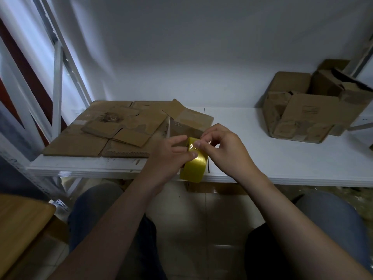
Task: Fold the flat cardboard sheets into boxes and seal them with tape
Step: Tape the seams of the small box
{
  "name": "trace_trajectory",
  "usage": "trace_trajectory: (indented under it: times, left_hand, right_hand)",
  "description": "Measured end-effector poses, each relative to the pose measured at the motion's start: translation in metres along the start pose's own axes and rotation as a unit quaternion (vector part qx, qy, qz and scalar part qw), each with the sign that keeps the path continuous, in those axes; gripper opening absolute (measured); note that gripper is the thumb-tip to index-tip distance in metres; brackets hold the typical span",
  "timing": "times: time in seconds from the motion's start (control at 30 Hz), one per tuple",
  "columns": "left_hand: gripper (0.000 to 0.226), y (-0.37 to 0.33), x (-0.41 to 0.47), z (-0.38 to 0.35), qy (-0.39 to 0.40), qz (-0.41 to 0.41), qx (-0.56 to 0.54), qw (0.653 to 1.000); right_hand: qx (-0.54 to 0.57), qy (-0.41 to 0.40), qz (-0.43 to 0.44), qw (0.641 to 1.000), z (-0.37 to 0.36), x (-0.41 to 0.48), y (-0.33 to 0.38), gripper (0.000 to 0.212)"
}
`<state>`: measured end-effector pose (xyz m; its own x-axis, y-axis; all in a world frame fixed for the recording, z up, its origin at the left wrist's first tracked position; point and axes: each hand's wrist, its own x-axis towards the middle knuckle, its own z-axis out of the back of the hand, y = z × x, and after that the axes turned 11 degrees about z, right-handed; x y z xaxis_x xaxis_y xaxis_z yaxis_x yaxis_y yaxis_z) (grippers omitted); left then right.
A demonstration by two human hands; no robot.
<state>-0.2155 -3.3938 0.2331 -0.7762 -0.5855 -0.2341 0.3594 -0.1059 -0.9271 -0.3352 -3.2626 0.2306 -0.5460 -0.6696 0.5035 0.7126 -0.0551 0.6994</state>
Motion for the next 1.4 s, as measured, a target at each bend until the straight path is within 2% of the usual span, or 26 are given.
trace_trajectory:
  times: [0.07,0.13,0.17,0.23,0.33,0.43,0.5,0.57,0.63,0.73,0.8,0.9,1.0,1.07,1.17,1.23,1.33,1.4]
  left_hand:
    - [0.061,0.000,0.001,0.001,0.006,0.005,-0.015,1.000]
    - [0.052,0.002,0.002,0.002,0.012,0.010,-0.031,0.999]
    - [0.045,0.003,0.002,0.003,0.013,0.012,-0.038,0.999]
    - [0.032,0.003,0.004,0.002,0.007,0.017,-0.047,0.999]
    - [0.039,-0.002,0.011,0.003,-0.045,0.026,-0.031,0.998]
    - [0.049,-0.008,0.025,0.011,-0.078,0.027,0.062,0.995]
    - [0.055,-0.010,0.039,0.021,-0.094,0.034,0.098,0.990]
    - [0.054,-0.010,0.055,0.034,-0.129,0.038,0.136,0.982]
    - [0.048,-0.005,0.075,0.044,-0.163,0.047,0.191,0.967]
    - [0.036,0.017,0.110,0.053,-0.169,0.078,0.262,0.947]
    - [0.024,0.035,0.132,0.051,-0.182,0.082,0.314,0.928]
    - [0.006,0.056,0.153,0.041,-0.186,0.073,0.377,0.904]
    - [0.009,0.078,0.167,0.032,-0.199,0.027,0.412,0.889]
    - [0.006,0.085,0.173,0.028,-0.196,0.030,0.433,0.879]
    - [0.022,0.072,0.174,0.021,-0.223,0.026,0.419,0.880]
    - [0.022,0.051,0.169,0.015,-0.243,-0.011,0.388,0.889]
    - [0.031,0.009,0.157,0.001,-0.160,-0.050,0.214,0.962]
    - [0.041,-0.019,0.148,-0.013,-0.100,-0.067,0.083,0.989]
  right_hand:
    - [0.019,-0.032,-0.034,0.999,-0.002,0.001,-0.003,0.014]
    - [0.072,-0.043,-0.068,0.994,-0.001,0.003,-0.008,0.028]
    - [0.084,-0.039,-0.072,0.993,-0.003,0.004,-0.011,0.028]
    - [0.067,-0.029,-0.048,0.996,-0.009,0.007,-0.016,0.013]
    - [0.086,-0.015,-0.036,0.996,-0.017,0.015,-0.022,0.004]
    - [0.041,0.005,-0.031,0.999,-0.017,0.028,-0.031,0.007]
    - [-0.049,-0.009,0.005,0.999,-0.013,0.042,-0.041,0.018]
    - [-0.130,0.011,0.028,0.991,-0.008,0.056,-0.051,0.033]
    - [-0.170,0.068,0.002,0.983,-0.003,0.070,-0.060,0.049]
    - [-0.191,0.166,-0.045,0.966,-0.003,0.092,-0.075,0.077]
    - [-0.192,0.210,-0.053,0.957,-0.007,0.105,-0.084,0.088]
    - [-0.170,0.205,-0.066,0.962,-0.013,0.117,-0.095,0.098]
    - [-0.160,0.174,-0.082,0.968,-0.016,0.121,-0.103,0.114]
    - [-0.152,0.153,-0.082,0.973,-0.016,0.118,-0.107,0.119]
    - [-0.136,0.114,-0.091,0.980,-0.012,0.112,-0.109,0.120]
    - [-0.121,0.075,-0.096,0.985,-0.006,0.110,-0.108,0.116]
    - [-0.112,-0.005,-0.080,0.990,0.006,0.107,-0.102,0.112]
    - [-0.096,-0.043,-0.062,0.993,0.014,0.105,-0.097,0.122]
